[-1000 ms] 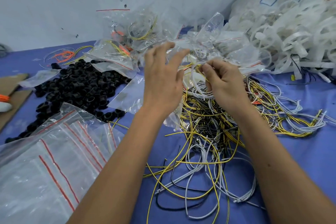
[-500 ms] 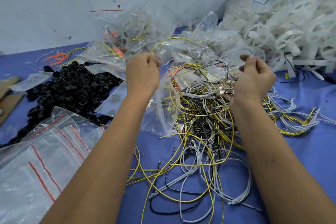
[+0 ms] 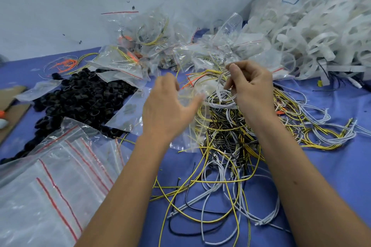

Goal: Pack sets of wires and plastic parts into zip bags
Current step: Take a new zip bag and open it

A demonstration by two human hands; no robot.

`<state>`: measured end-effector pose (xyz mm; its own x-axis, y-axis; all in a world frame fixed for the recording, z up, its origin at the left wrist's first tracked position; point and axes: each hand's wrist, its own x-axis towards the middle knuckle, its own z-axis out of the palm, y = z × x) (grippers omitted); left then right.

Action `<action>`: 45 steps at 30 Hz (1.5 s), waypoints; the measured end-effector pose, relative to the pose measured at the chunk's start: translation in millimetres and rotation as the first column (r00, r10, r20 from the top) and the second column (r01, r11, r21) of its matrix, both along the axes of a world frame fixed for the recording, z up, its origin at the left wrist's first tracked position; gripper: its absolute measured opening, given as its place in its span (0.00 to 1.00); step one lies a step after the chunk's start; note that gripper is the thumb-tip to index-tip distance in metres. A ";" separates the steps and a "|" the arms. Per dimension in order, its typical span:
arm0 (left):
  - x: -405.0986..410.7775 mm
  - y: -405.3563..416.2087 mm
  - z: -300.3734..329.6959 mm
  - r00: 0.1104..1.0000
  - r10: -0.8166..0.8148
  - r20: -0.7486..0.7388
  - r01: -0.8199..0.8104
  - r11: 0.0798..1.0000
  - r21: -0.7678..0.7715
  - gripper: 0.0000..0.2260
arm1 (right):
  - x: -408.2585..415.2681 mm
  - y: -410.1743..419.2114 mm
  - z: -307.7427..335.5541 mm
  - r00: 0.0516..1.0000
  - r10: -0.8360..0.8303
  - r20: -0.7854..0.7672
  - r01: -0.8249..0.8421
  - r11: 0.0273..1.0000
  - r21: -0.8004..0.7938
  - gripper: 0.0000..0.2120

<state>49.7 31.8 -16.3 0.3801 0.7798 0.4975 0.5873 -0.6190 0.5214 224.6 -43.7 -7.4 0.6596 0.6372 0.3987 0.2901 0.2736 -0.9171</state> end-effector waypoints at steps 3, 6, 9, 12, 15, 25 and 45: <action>-2.2 -13.9 -12.9 0.990 -0.082 -0.116 0.089 0.994 0.056 0.24 | -4.8 0.0 0.9 0.999 0.037 0.035 -0.037 0.999 0.003 0.05; -2.1 -12.2 -20.9 0.985 -0.165 0.059 0.165 0.986 -0.001 0.13 | -9.9 -0.5 1.4 0.988 0.158 -0.001 -0.158 0.987 -0.012 0.07; -3.7 -11.4 -24.6 0.954 -0.075 0.290 0.101 0.992 -0.077 0.07 | -13.8 -0.5 -1.9 0.955 0.283 0.086 -0.264 0.948 -0.178 0.08; -4.3 -11.4 -28.3 0.920 0.023 0.391 0.034 0.990 -0.139 0.08 | -21.2 0.4 -8.2 0.912 0.335 0.237 -0.232 0.897 -0.377 0.07; -1.4 -13.4 -29.0 0.908 -0.013 0.419 0.072 0.989 -0.126 0.09 | -29.3 3.0 -9.6 0.906 0.328 0.270 -0.206 0.895 -0.396 0.07; 2.3 -22.9 -22.0 0.834 -0.073 0.546 0.109 0.993 -0.034 0.10 | -55.1 6.7 -10.4 0.934 0.316 -0.166 -0.346 0.917 -0.198 0.05; -11.9 -4.2 -25.4 0.651 0.286 0.703 -0.110 0.952 -0.286 0.10 | -2.4 -2.8 -3.6 0.907 -0.007 0.420 0.112 0.968 -0.225 0.03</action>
